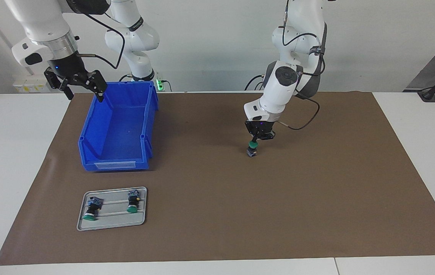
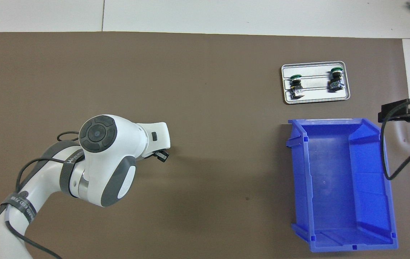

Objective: Place and press button with both arms

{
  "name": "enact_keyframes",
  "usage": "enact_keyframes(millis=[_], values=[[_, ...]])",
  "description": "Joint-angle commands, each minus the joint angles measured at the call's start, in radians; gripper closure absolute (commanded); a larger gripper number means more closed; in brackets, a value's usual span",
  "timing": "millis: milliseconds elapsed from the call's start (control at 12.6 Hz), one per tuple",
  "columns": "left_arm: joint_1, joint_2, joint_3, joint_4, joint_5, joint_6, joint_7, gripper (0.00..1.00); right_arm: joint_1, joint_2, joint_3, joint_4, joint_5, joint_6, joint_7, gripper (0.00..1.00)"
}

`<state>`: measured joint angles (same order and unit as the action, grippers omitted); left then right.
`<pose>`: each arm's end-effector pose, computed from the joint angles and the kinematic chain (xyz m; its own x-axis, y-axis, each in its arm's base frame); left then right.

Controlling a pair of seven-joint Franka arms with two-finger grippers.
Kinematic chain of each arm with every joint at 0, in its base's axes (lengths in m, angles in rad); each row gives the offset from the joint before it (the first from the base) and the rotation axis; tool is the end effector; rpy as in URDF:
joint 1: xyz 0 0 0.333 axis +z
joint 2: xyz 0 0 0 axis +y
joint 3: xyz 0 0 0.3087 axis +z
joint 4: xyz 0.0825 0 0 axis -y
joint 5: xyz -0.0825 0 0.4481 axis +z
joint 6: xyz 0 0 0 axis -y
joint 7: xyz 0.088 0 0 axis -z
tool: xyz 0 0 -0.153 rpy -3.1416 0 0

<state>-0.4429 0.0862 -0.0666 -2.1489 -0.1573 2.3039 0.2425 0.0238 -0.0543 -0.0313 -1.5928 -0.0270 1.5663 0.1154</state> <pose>0.5293 -0.3057 0.2763 0.7957 -0.5988 0.0910 -0.6056 -0.7880 0.1104 0.6030 -0.0091 0.5922 0.9920 -0.1227 0.0305 -0.1234 -0.9921 0.0219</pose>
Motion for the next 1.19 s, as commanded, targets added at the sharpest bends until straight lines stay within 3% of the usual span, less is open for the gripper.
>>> enact_keyframes(millis=[0, 476, 872, 951, 1031, 1110], values=[[-0.027, -0.008, 0.016, -0.054, 0.045, 0.054, -0.020, 1.00, -0.010, -0.012, 0.005, -0.013, 0.002, 0.000, 0.006, 0.00], [-0.027, 0.027, 0.016, -0.040, 0.091, 0.046, -0.022, 1.00, -0.010, -0.012, 0.005, -0.013, 0.002, 0.000, 0.006, 0.00], [-0.005, -0.002, 0.019, 0.102, 0.091, -0.110, -0.023, 1.00, -0.010, -0.016, 0.004, -0.013, 0.002, -0.005, 0.006, 0.00], [0.016, -0.008, 0.019, 0.128, 0.091, -0.145, -0.026, 0.71, -0.010, -0.016, 0.004, -0.013, 0.001, -0.003, 0.006, 0.00], [0.045, -0.023, 0.019, 0.130, 0.091, -0.174, -0.022, 0.01, -0.010, -0.018, 0.004, -0.015, 0.002, -0.003, 0.007, 0.00], [0.077, -0.052, 0.019, 0.132, 0.091, -0.226, -0.023, 0.00, -0.010, -0.018, 0.002, -0.018, 0.002, -0.003, 0.009, 0.00]])
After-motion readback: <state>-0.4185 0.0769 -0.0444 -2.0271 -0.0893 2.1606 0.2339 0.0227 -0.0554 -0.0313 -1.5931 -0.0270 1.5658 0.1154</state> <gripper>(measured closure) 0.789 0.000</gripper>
